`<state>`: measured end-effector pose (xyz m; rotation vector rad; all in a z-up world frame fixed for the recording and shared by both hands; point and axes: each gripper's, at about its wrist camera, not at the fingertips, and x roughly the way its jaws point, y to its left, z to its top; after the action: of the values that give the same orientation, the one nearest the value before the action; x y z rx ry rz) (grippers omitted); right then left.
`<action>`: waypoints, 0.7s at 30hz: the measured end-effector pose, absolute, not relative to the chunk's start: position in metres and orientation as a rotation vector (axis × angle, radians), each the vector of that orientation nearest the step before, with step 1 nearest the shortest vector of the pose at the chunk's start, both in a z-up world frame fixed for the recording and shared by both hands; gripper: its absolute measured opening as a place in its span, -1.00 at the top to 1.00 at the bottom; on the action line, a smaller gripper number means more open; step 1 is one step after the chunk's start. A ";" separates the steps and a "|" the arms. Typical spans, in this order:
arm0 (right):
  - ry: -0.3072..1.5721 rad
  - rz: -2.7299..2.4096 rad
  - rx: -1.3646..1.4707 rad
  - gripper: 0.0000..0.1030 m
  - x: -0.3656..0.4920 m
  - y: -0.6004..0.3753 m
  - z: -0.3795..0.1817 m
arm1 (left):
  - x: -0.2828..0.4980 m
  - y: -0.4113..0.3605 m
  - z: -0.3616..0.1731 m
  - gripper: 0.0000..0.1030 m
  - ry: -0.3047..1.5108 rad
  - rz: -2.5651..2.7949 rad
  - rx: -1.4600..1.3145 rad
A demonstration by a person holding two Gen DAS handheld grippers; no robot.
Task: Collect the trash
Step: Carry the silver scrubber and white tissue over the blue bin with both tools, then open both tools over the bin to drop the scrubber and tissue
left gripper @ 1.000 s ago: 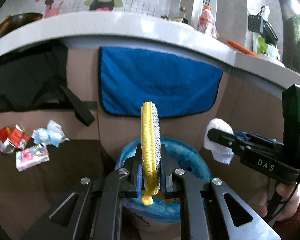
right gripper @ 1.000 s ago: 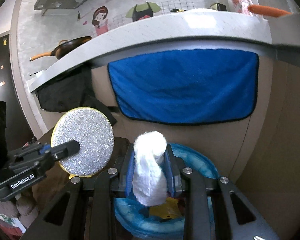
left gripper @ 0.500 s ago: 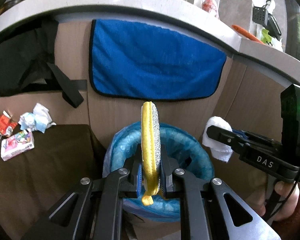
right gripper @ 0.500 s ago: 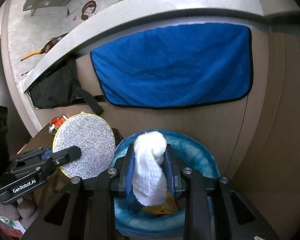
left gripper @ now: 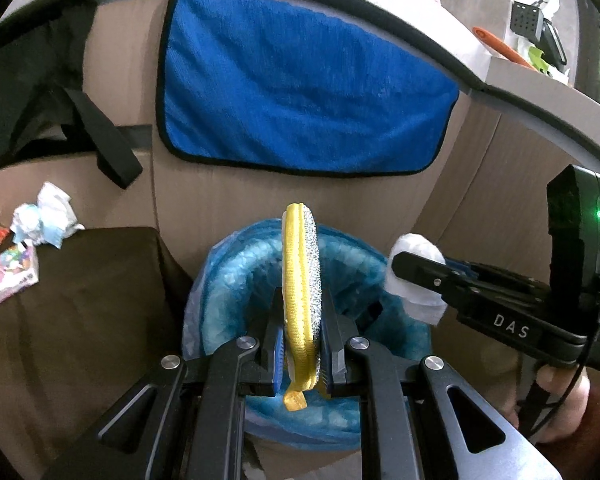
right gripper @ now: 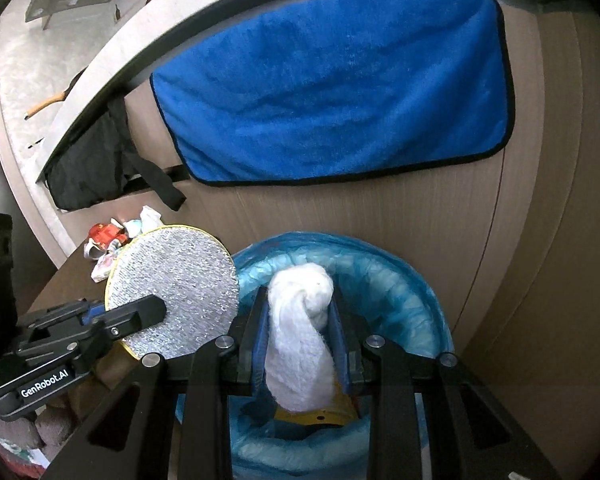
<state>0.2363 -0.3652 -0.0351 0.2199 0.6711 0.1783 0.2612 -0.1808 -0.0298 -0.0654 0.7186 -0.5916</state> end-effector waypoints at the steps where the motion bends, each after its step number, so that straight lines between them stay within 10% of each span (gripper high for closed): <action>1: 0.674 0.178 0.221 0.44 0.237 -0.365 -0.036 | 0.264 -0.181 -0.032 0.66 0.731 -0.602 -0.081; 5: 0.663 0.171 0.262 0.06 0.237 -0.369 -0.036 | 0.274 -0.176 -0.035 0.04 0.753 -0.628 -0.138; 21: 0.627 0.205 0.195 -0.13 0.231 -0.311 0.000 | 0.271 -0.032 -0.006 -0.02 0.675 -0.373 -0.197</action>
<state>0.2313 -0.3111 -0.0004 0.1955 0.6266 0.2048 0.2708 -0.0322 -0.0056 -0.1966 0.6749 -0.3734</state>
